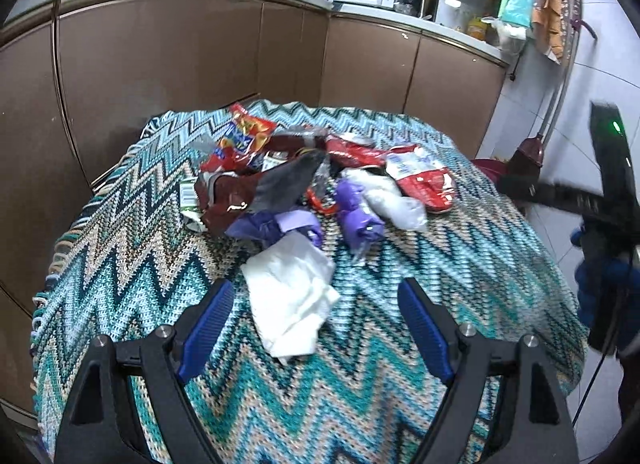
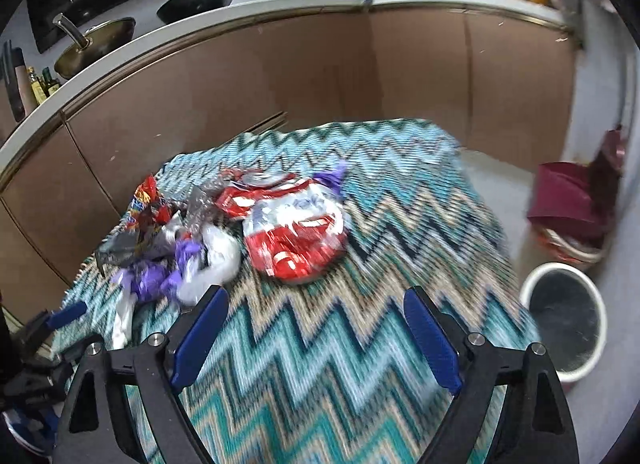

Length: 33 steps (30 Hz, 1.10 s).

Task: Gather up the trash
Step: 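Grasp the red crushed can with the right gripper while the left grasps white tissue, then carry can and tissue to the bin and open both grippers over it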

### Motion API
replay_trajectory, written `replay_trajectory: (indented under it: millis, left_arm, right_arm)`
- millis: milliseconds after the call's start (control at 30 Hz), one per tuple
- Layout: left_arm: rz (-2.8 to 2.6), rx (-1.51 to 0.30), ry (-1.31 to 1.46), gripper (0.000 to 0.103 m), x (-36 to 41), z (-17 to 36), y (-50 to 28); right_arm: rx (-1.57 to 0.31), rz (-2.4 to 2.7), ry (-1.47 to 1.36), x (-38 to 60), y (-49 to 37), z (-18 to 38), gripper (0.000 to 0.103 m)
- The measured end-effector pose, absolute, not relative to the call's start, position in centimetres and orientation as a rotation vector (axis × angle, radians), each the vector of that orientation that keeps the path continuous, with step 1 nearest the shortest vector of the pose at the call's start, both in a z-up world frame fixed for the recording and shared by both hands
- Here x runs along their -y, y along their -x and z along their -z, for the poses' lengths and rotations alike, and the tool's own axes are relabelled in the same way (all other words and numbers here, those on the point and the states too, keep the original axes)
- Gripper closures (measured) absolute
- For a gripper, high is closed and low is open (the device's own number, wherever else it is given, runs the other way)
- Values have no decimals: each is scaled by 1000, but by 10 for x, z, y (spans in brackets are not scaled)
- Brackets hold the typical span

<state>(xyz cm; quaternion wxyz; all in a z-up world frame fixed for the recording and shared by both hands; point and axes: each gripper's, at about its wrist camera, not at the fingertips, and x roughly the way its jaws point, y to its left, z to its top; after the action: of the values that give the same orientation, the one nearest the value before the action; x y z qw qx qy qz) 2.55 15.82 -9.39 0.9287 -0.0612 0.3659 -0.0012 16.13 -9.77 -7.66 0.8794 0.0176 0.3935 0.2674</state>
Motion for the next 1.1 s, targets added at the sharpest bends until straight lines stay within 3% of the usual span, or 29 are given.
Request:
replay_trajectory:
  millis: [267, 500, 633, 733, 933, 1100]
  left_arm:
    - [-2, -788, 149, 20, -169, 110, -46]
    - [-2, -816, 153, 25, -171, 121, -53]
    - [24, -845, 178, 51, -173, 127, -56]
    - [23, -854, 198, 59, -176, 130, -55]
    - [43, -850, 230, 86, -179, 127, -46]
    - [53, -835, 227, 93, -177, 119, -33]
  right_arm:
    - [-962, -672, -163, 89, -237, 116, 20]
    - [-1033, -753, -252, 81, -258, 136, 43]
    - [-1048, -802, -294, 81, -258, 137, 66]
    - [-1035, -823, -309, 84, -253, 130, 77]
    - [-977, -852, -266, 77, -226, 111, 83]
    - [-921, -849, -239, 76, -203, 91, 83]
